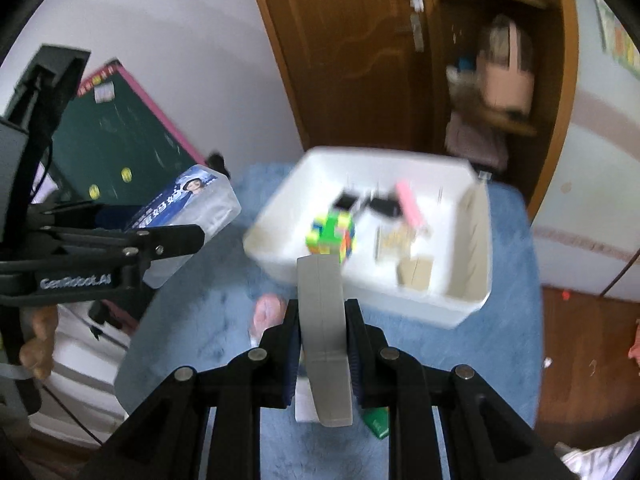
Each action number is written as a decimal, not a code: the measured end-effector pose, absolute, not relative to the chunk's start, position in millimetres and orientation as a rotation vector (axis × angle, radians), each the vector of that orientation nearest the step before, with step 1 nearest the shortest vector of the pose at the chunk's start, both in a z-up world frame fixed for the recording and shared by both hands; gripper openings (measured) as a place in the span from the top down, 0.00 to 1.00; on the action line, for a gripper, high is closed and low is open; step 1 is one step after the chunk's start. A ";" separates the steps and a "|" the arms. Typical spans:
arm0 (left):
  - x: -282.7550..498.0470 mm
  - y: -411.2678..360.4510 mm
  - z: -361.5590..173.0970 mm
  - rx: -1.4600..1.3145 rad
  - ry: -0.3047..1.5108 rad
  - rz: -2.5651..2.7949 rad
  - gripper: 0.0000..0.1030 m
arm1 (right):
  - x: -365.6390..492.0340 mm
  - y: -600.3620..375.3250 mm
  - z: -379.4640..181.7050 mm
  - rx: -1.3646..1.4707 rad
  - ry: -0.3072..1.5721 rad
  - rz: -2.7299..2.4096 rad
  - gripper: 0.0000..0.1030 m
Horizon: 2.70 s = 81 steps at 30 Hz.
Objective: Organize rigid objects
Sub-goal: 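Carry floss box and white plug into the tray and open both tools, then grasp the white square packet with the left tool while the right tool grasps the green jar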
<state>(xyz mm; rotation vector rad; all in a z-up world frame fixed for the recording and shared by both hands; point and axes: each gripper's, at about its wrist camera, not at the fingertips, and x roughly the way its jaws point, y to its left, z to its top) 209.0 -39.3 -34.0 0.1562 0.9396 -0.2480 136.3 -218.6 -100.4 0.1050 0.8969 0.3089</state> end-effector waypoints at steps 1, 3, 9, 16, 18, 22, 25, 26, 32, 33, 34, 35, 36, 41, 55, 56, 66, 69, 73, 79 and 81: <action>213.3 -39.6 -24.3 0.149 0.914 -0.251 0.31 | 138.4 -221.0 -81.2 0.105 0.870 0.305 0.80; 224.2 -42.5 -8.3 0.132 0.870 -0.257 0.31 | 144.7 -224.7 -54.5 0.102 0.832 0.289 0.80; 264.9 -58.9 9.3 0.074 0.814 -0.257 0.31 | 179.1 -237.3 -0.7 0.103 0.765 0.228 0.80; 314.1 -91.5 -23.2 0.046 0.864 -0.235 0.31 | 246.3 -268.8 4.0 0.171 0.786 0.155 0.80; 325.5 -100.6 -39.5 0.038 0.890 -0.232 0.31 | 271.3 -278.9 -10.2 0.191 0.818 0.131 0.80; 342.4 -114.3 -71.8 0.030 0.931 -0.217 0.31 | 309.1 -291.3 -43.9 0.220 0.886 0.102 0.80; 351.9 -121.1 -94.1 0.023 0.957 -0.208 0.31 | 331.4 -298.0 -72.1 0.229 0.935 0.090 0.80; 354.3 -122.8 -100.0 0.026 0.964 -0.201 0.31 | 338.4 -299.4 -82.2 0.232 0.951 0.088 0.80; 366.9 -131.7 -136.8 0.042 1.020 -0.178 0.31 | 358.9 -301.2 -127.1 0.237 1.023 0.084 0.80; 368.6 -133.3 -144.2 0.045 1.031 -0.173 0.31 | 362.0 -301.7 -135.3 0.242 1.038 0.085 0.80; 370.4 -135.3 -152.1 0.048 1.044 -0.170 0.31 | 364.2 -301.6 -142.5 0.244 1.050 0.085 0.80; 371.6 -136.2 -157.9 0.051 1.055 -0.168 0.31 | 365.9 -301.5 -148.2 0.243 1.058 0.083 0.80; 372.7 -137.9 -165.1 0.055 1.068 -0.164 0.31 | 369.1 -301.5 -156.6 0.236 1.071 0.078 0.80; 377.1 -144.1 -193.2 0.065 1.127 -0.157 0.31 | 379.9 -302.0 -184.2 0.232 1.124 0.074 0.79; 366.4 -136.2 -205.6 0.067 1.196 -0.117 0.15 | 383.5 -304.8 -222.9 0.246 1.211 0.097 0.68; 363.6 -135.2 -203.1 0.066 1.188 -0.118 0.15 | 382.9 -305.0 -221.6 0.246 1.207 0.097 0.67; 338.7 -119.1 -168.8 0.084 1.127 -0.131 0.15 | 361.6 -301.0 -193.3 0.247 1.156 0.113 0.67; 327.8 -111.9 -149.8 0.086 1.091 -0.145 0.08 | 351.7 -298.2 -180.4 0.246 1.137 0.113 0.67; 305.6 -101.5 -119.5 0.101 1.022 -0.170 0.03 | 334.6 -293.1 -159.3 0.256 1.105 0.111 0.66; 266.3 -83.3 -80.5 0.124 0.938 -0.215 0.03 | 299.5 -282.2 -123.2 0.248 1.049 0.095 0.63; 253.8 -78.6 -74.0 0.140 0.917 -0.233 0.03 | 284.9 -279.5 -111.9 0.249 1.030 0.083 0.55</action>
